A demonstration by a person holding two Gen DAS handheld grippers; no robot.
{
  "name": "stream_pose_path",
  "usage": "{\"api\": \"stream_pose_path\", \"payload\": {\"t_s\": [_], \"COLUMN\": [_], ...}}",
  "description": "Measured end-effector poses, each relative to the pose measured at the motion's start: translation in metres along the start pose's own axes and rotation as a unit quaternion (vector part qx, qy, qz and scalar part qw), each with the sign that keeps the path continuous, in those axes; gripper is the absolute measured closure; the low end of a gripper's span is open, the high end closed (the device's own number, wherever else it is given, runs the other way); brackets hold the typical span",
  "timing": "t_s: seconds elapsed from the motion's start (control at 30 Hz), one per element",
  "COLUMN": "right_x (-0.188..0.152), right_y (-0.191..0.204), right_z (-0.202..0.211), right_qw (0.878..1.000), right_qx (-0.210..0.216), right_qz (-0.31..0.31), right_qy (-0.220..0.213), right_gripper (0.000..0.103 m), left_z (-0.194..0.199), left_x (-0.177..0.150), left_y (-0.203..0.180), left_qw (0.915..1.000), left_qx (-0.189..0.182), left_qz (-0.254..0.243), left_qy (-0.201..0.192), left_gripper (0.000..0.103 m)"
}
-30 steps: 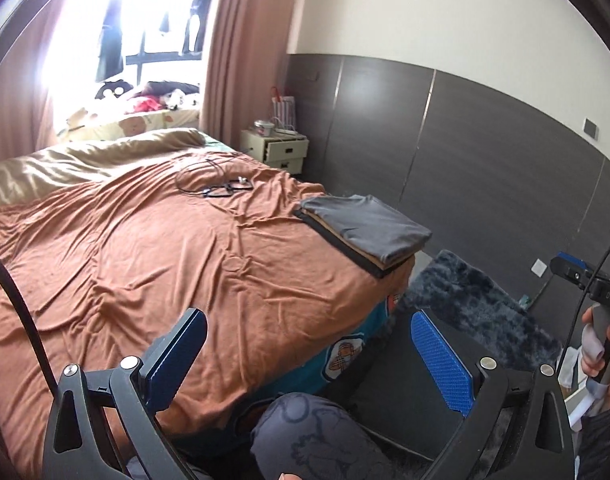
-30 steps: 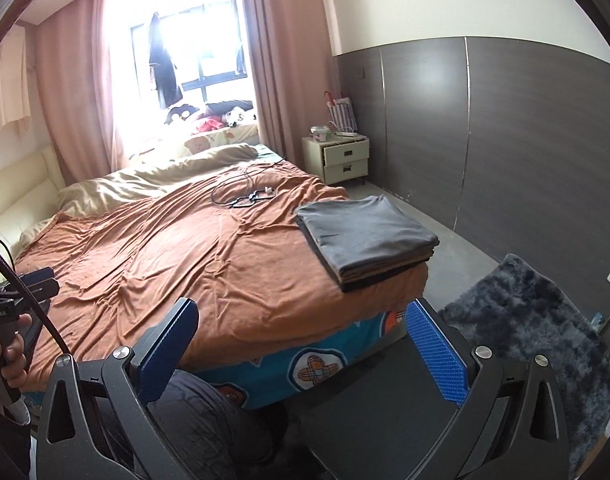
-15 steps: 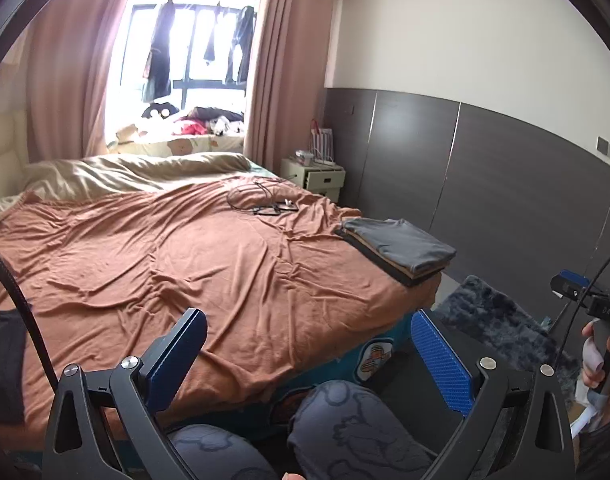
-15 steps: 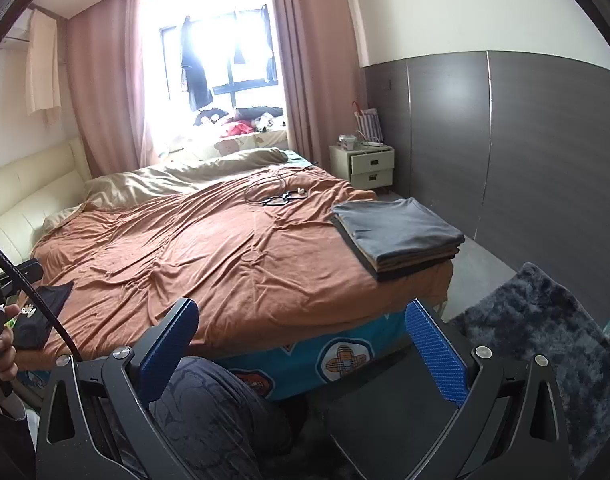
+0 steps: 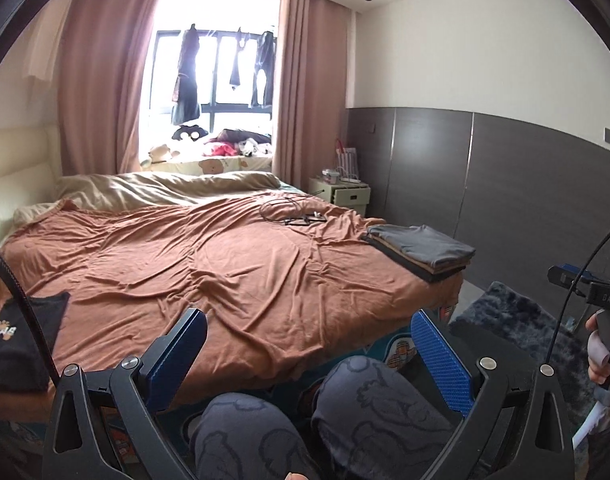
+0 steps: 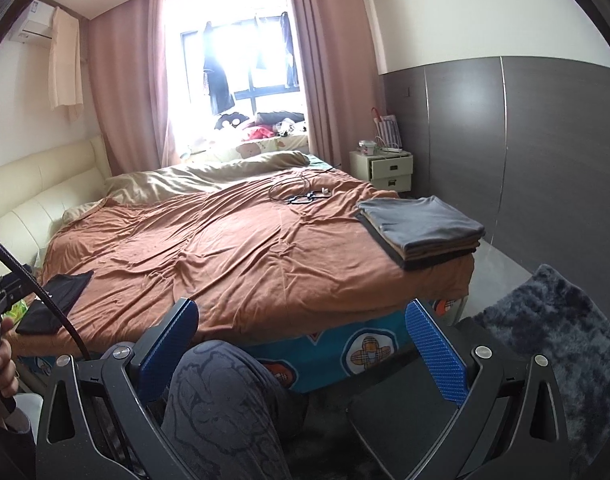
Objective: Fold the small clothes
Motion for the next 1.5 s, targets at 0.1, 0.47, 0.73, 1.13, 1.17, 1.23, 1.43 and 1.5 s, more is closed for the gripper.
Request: {"api": "stream_pose_path", "payload": {"t_s": [0.1, 0.47, 0.73, 1.13, 1.17, 1.23, 1.43, 1.5], "right_x": [-0.009, -0.017, -0.017, -0.024, -0.025, -0.027, -0.028, -0.029], "right_y": [0.001, 0.017, 0.019, 0.025, 0.025, 0.024, 0.028, 0.029], "right_z": [-0.002, 0.004, 0.006, 0.016, 0.015, 0.015, 0.015, 0.016], "right_qw": [1.000, 1.000, 1.000, 1.000, 1.000, 1.000, 1.000, 1.000], "right_qx": [0.000, 0.004, 0.003, 0.001, 0.002, 0.003, 0.006, 0.007], "right_qz": [-0.001, -0.007, -0.011, -0.017, -0.016, -0.015, -0.013, -0.015], "right_qy": [0.002, 0.014, 0.016, 0.003, 0.004, 0.004, 0.004, 0.003], "right_gripper": [0.000, 0.000, 0.000, 0.000, 0.000, 0.000, 0.000, 0.000], "left_z": [0.004, 0.010, 0.022, 0.030, 0.030, 0.032, 0.038, 0.039], "left_x": [-0.017, -0.040, -0.042, -0.040, -0.040, -0.039, -0.038, -0.038], "left_y": [0.003, 0.006, 0.006, 0.005, 0.005, 0.005, 0.004, 0.004], "left_qw": [0.9999, 0.9997, 0.9995, 0.9995, 0.9995, 0.9994, 0.9993, 0.9993], "left_qx": [0.000, 0.012, 0.024, 0.026, 0.027, 0.030, 0.033, 0.032], "left_qz": [0.013, 0.015, 0.017, 0.017, 0.018, 0.018, 0.019, 0.020], "left_qy": [0.007, 0.016, 0.007, 0.002, 0.002, 0.001, -0.004, -0.004], "left_gripper": [0.000, 0.000, 0.000, 0.000, 0.000, 0.000, 0.000, 0.000]}}
Point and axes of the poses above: each gripper's, at about its wrist camera, not at the fingertips, and z roughly against the way its jaws point, y to its left, x to its top, the point moved 3 cm from there along -z, roughly the way its jaws point, and after that the axes turned 11 degrees about x, right-handed, at the moved point
